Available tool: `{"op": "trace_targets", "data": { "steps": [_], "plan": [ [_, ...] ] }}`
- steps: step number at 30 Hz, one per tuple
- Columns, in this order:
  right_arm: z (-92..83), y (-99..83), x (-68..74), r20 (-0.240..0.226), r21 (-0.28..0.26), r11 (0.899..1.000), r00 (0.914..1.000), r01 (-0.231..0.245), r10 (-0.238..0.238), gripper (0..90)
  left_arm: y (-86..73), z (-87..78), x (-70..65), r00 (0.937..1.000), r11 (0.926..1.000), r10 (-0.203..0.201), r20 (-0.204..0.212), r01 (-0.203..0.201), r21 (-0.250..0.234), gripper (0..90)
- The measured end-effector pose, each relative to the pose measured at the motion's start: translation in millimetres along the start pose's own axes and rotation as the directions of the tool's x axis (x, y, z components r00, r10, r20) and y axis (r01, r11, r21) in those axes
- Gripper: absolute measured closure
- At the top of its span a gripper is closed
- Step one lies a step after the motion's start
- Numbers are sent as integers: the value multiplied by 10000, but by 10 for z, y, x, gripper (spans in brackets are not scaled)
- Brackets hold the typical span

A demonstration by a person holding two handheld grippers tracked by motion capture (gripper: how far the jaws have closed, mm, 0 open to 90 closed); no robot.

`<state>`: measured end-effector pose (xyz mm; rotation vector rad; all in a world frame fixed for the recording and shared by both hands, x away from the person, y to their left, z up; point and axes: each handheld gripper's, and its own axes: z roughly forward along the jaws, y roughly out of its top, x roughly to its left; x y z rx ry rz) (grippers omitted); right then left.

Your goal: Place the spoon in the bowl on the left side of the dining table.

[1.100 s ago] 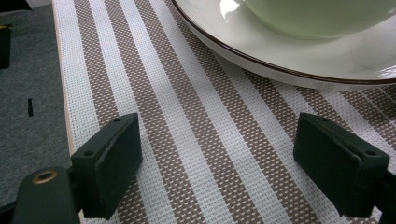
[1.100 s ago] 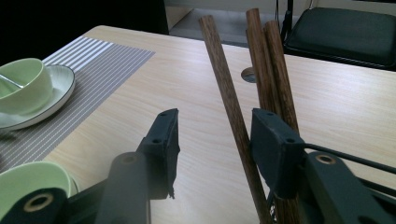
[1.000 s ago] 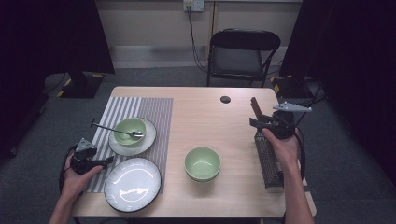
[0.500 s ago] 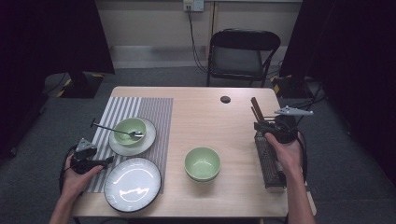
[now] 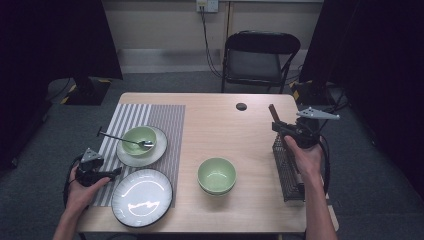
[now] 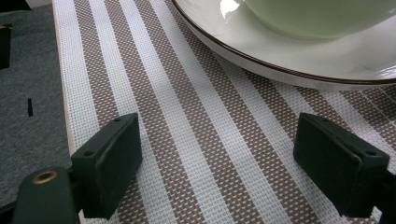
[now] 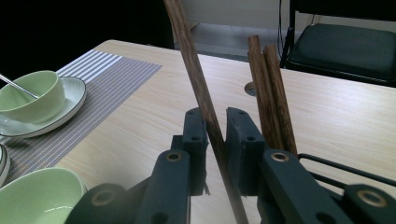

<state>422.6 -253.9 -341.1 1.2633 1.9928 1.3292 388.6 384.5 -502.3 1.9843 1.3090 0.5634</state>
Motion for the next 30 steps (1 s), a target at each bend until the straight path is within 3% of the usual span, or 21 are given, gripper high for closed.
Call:
{"op": "trace_targets", "data": {
  "steps": [5,17,23,30],
  "plan": [
    [-35,30,-12,133,-129,9999,9999,-26,28,802,0,1,-1,10000,10000,-22,7,22,-7,149],
    [-2,-81,-65,234,248,9996,9996,-131,125,811,0,1,0,10000,10000,-14,13,14,-1,149],
    [34,-111,-47,417,503,9984,9988,238,-260,799,0,1,0,10000,10000,-15,13,15,-3,149],
    [22,-104,-63,478,408,9990,9986,196,-215,812,0,1,-1,10000,10000,-15,11,15,-3,149]
  ]
}}
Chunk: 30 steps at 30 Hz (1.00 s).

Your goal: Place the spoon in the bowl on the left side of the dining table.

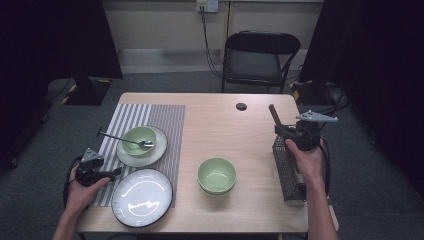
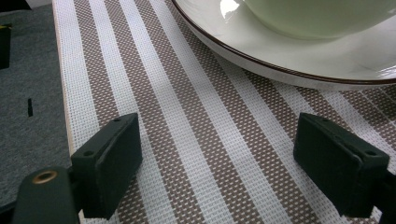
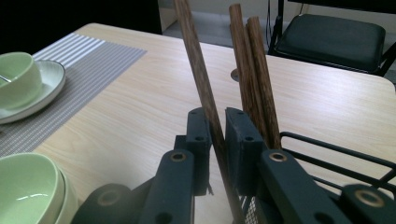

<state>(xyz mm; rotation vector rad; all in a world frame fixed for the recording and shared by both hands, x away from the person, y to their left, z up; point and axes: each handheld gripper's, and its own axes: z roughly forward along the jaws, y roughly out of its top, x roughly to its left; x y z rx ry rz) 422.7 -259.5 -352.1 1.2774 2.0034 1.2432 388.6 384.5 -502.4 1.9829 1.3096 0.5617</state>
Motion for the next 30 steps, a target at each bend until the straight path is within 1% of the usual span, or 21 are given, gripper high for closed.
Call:
{"op": "trace_targets", "data": {
  "steps": [1,2,3,4,9,12,14,16,22,24,29,30],
  "plan": [
    [-15,8,-6,-16,-72,10000,10000,-19,19,817,1,-2,3,10000,10000,41,-10,-41,18,149],
    [-23,16,-11,-25,-150,9999,10000,-36,36,820,0,0,0,10000,10000,-7,21,7,6,149],
    [-33,25,-15,-60,-216,9997,9999,-133,131,824,0,0,0,10000,10000,-3,8,3,-2,149],
    [-40,38,-18,-184,-320,9994,9998,-122,116,825,0,0,0,10000,10000,1,1,-1,1,149],
    [-44,53,-21,-170,-483,9988,9998,-73,65,830,0,0,0,10000,10000,-4,13,4,0,149],
    [-53,65,-40,-200,-674,9975,9996,-217,204,832,1,-1,3,10000,10000,40,-9,-40,15,149],
    [-57,72,-46,-244,-692,9975,9996,-139,122,835,0,0,0,10000,10000,-3,2,3,1,149],
    [-74,87,-48,-183,-756,9971,9998,-113,100,840,1,-1,3,10000,10000,38,1,-38,13,149],
    [-159,187,-54,-35,-1063,9943,10000,10,-14,854,0,0,-1,10000,10000,-5,-2,5,-5,149],
    [-197,248,-59,-39,-1241,9923,10000,12,-17,858,1,-2,3,10000,10000,38,-1,-38,17,149],
    [-232,323,-47,-48,-1395,9901,9999,123,-131,858,0,0,0,10000,10000,-4,11,4,1,149],
    [-254,371,-43,-69,-1530,9881,9998,148,-160,858,0,0,0,10000,10000,-1,2,1,0,149]
  ]
}}
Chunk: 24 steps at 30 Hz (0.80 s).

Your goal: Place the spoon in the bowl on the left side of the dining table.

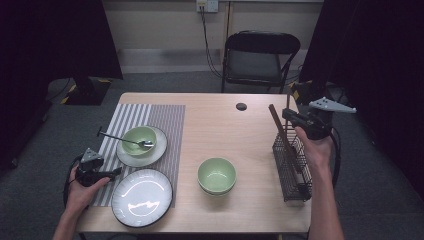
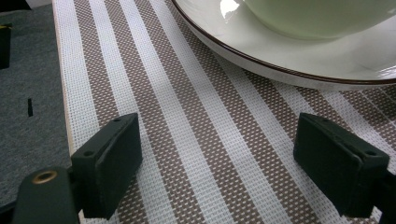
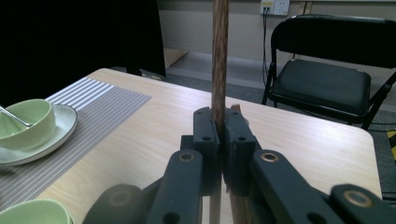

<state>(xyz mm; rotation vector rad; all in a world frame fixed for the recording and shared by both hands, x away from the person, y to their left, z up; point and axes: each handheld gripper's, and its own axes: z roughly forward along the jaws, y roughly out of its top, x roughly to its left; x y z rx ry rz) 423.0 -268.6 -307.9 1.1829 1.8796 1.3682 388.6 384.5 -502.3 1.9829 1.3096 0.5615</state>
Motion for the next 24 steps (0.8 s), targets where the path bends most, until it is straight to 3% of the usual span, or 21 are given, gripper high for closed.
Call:
{"op": "trace_targets", "data": {
  "steps": [10,21,24],
  "plan": [
    [-30,174,66,40,-246,9990,9993,361,-361,858,0,0,0,10000,10000,-10,6,10,-6,149],
    [-139,381,247,232,-724,9936,9961,862,-848,859,2,-2,4,10000,10000,31,2,-31,26,150],
    [-120,416,302,164,-868,9922,9959,898,-887,858,6,-12,-34,9998,9999,113,-176,-113,8,166]
  ]
}}
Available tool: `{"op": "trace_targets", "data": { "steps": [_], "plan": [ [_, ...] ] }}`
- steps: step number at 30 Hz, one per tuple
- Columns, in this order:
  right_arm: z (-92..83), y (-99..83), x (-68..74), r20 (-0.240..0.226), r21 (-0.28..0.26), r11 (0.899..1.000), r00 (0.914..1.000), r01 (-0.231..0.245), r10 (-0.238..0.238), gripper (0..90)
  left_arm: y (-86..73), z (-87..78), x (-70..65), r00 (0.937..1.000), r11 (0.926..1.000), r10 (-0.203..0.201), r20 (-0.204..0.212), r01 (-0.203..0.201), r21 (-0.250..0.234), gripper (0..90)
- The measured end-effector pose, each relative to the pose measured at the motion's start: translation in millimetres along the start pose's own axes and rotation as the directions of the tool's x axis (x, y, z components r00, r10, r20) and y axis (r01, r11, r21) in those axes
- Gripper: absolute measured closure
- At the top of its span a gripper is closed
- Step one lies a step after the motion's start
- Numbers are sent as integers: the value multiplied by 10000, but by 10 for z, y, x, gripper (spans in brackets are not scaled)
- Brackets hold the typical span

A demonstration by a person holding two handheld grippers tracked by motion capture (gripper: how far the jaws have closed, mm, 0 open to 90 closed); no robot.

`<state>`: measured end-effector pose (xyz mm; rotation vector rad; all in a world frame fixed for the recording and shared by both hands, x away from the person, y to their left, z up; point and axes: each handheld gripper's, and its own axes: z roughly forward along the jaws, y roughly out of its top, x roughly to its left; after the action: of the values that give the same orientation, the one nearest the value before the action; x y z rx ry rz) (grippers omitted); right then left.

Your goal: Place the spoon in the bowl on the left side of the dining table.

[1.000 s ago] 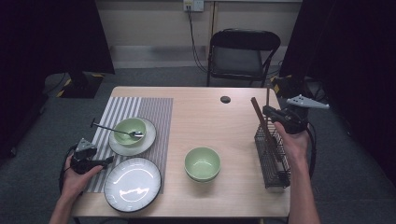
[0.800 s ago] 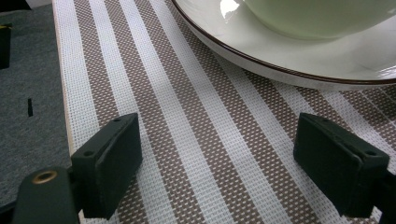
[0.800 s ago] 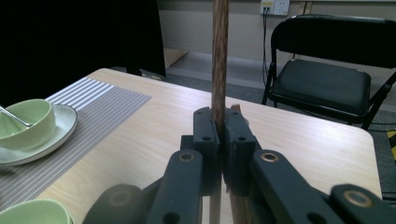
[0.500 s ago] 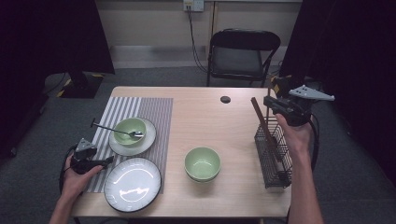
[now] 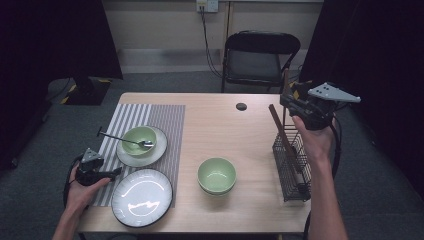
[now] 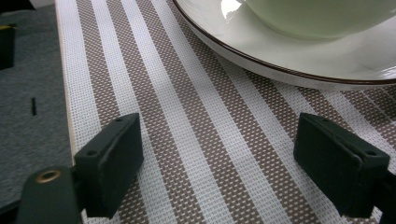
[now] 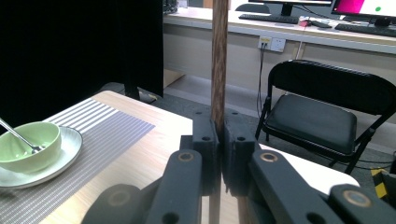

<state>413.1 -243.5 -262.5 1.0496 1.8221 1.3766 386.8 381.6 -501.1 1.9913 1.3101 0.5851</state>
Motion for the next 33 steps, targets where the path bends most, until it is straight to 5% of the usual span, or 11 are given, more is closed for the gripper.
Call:
{"op": "trace_targets", "data": {
  "steps": [10,14,21,25,27,33],
  "plan": [
    [117,-71,111,-619,146,9998,9980,-125,134,858,-6,-112,2,9998,9993,-210,8,209,313,217],
    [187,-134,140,-921,200,9993,9952,-326,343,858,20,-235,-70,9983,9992,-366,454,371,-117,245],
    [276,-159,189,-1291,249,9983,9901,-526,554,858,88,-448,-217,9953,9974,-60,966,129,-713,280],
    [313,-162,247,-1471,310,9977,9870,-610,649,857,141,-524,-320,9838,9940,1,1793,196,-1079,292],
    [329,-165,265,-1562,315,9976,9855,-624,665,857,169,-559,-363,9870,9923,239,1591,-40,-1239,297],
    [390,-167,335,-1803,338,9976,9814,-610,661,857,287,-622,-515,9773,9859,672,2011,-342,-1636,299]
  ]
}}
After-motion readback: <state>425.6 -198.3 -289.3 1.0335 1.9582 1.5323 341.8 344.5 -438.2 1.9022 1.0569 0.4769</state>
